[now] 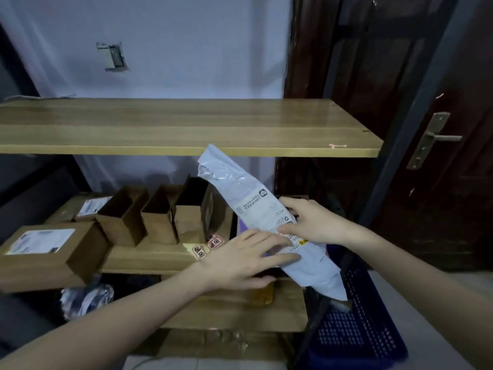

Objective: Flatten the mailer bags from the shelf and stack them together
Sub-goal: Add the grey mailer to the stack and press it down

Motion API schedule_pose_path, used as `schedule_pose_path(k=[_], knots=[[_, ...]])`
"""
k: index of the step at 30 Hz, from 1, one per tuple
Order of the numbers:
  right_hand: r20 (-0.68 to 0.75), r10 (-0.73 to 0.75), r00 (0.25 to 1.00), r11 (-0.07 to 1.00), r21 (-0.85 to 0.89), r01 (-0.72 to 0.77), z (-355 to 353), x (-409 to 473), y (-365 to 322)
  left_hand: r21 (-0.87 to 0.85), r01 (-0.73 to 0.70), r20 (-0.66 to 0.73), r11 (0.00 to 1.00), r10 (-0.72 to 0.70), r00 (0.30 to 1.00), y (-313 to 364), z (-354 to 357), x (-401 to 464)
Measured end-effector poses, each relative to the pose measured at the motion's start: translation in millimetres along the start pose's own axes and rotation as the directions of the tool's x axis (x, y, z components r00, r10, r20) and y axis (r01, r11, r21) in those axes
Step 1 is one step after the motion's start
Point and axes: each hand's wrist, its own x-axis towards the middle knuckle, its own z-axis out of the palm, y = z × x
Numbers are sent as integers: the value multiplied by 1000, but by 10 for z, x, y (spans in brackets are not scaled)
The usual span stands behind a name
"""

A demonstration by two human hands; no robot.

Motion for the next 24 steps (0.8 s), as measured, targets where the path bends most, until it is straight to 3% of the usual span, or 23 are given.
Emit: schedule_pose_path(k=[6, 9, 13, 16, 19, 24], knots=[[147, 151, 978, 982, 93, -165, 330, 84, 588, -168, 165, 20, 972, -164, 986, 4, 280, -161], [27, 247, 969, 956, 153, -248, 446, 101, 858, -169, 277, 40, 946, -274, 961, -110, 449, -205], [-195, 397, 897, 833, 487, -263, 516, 222, 1117, -175, 542, 103, 822, -532, 840, -372, 690, -161], [-240, 502, 831, 750, 600, -279, 576, 402, 1330, -247, 682, 137, 688, -672, 728, -564, 904, -45], [-253, 566, 784, 726, 604, -329, 647, 602, 1540, -259, 758, 227, 599, -725, 650, -694, 1154, 96], [-260, 637, 726, 730, 506, -459, 775, 905, 1907, -296, 791, 307, 535, -731, 609, -806, 1516, 311]])
